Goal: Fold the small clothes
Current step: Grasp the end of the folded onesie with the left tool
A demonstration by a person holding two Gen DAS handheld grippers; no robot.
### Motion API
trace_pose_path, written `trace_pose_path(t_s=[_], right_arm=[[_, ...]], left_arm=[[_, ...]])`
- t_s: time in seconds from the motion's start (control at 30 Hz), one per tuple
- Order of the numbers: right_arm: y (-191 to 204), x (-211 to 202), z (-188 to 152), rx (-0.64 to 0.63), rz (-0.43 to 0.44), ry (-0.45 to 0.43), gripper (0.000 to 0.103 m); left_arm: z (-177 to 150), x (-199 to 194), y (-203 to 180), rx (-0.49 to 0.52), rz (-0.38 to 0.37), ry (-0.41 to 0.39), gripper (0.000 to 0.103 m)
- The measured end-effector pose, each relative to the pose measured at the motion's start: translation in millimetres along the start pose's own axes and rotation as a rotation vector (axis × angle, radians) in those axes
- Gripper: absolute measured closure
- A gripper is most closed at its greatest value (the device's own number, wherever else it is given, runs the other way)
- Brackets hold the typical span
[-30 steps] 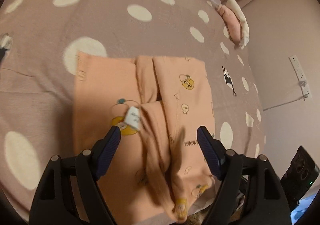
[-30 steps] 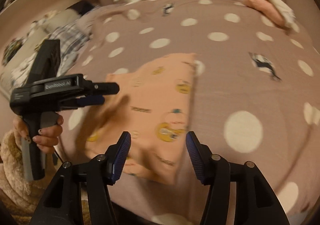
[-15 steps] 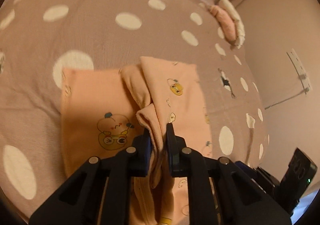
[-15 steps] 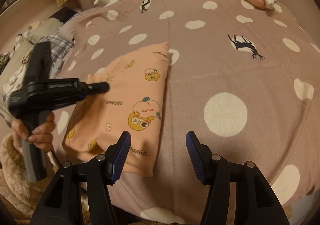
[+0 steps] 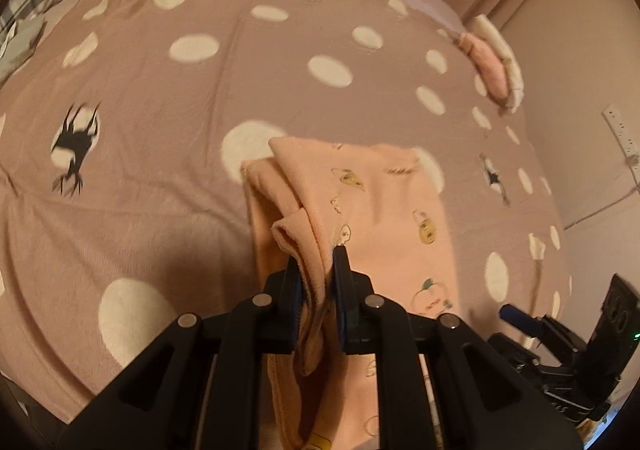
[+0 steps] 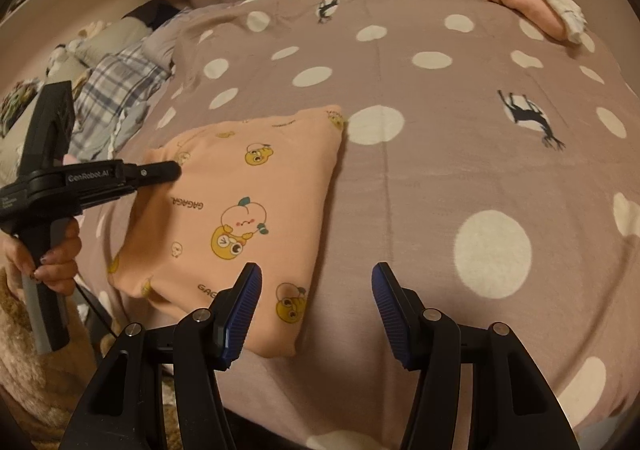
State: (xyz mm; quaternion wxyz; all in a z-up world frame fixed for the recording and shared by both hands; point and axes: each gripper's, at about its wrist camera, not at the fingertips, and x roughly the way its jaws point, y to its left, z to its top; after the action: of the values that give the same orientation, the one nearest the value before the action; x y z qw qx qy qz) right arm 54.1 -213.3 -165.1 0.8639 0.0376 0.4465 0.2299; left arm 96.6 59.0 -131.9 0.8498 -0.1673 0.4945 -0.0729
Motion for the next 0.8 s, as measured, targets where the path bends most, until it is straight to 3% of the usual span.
trace_pose_path(t_s=[0.1, 0.23, 0.47, 0.7, 0.8], right_arm=[[5, 5, 0, -0.011, 0.0, 0.015, 0.046], [11, 8, 1, -0.028, -0.006, 0.024, 0.046], [16, 16, 3, -0.039, -0.005, 0.045, 0.046], [22, 25, 0, -0.053, 0.003, 0.079, 0.046], [22, 27, -1, -0.054, -0.004, 0.09, 0.046]], left_arm=[[-6, 10, 6, -0.019, 0.057, 0.023, 0.082], [-11, 0, 8, -0.039, 0.029, 0.009, 0.081], [-36, -21, 5, -0.013, -0.004, 0.016, 0.06], [-69, -4, 15, -0.048, 0.031, 0.109, 0.057], [-79, -3, 17, -0.054, 0.04, 0.103, 0.053]])
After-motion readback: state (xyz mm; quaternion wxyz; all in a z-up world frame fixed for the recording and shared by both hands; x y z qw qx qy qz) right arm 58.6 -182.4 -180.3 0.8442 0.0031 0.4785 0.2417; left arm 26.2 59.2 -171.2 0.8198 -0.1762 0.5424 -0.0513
